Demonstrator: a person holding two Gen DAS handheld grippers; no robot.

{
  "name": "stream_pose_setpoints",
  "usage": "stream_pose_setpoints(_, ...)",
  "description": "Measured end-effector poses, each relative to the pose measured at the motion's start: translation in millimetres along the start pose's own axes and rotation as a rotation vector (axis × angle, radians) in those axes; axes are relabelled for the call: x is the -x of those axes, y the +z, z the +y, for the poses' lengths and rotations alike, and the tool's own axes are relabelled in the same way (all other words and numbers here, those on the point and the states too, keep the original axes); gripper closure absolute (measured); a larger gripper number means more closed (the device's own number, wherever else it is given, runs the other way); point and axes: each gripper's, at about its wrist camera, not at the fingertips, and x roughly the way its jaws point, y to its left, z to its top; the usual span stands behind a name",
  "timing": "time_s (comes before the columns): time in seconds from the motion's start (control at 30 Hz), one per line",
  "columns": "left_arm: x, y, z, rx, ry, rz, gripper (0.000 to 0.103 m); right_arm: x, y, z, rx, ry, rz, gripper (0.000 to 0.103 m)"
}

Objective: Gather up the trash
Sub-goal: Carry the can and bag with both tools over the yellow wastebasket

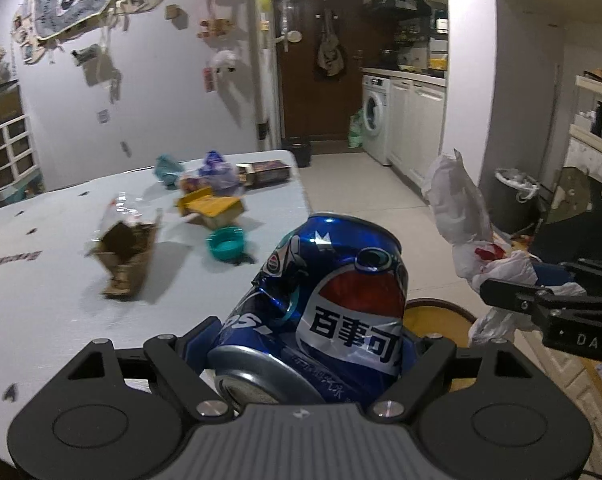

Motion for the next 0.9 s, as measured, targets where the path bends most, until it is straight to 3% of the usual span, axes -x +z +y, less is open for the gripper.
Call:
stream_pose_setpoints(0.5, -45.1, 5.6, -81.8, -0.019, -0.14, 0.032, 0.018, 19.5, -25.5, -75.5, -0.074, -0.143, 0.023, 0.052)
stream_pose_setpoints(0.9, -117.8, -5.9, -131.0, 0.007, -0.25, 0.213, 0.018, 14.8, -55.8, -134.2, -0.16, -0.217, 0.089, 0.052)
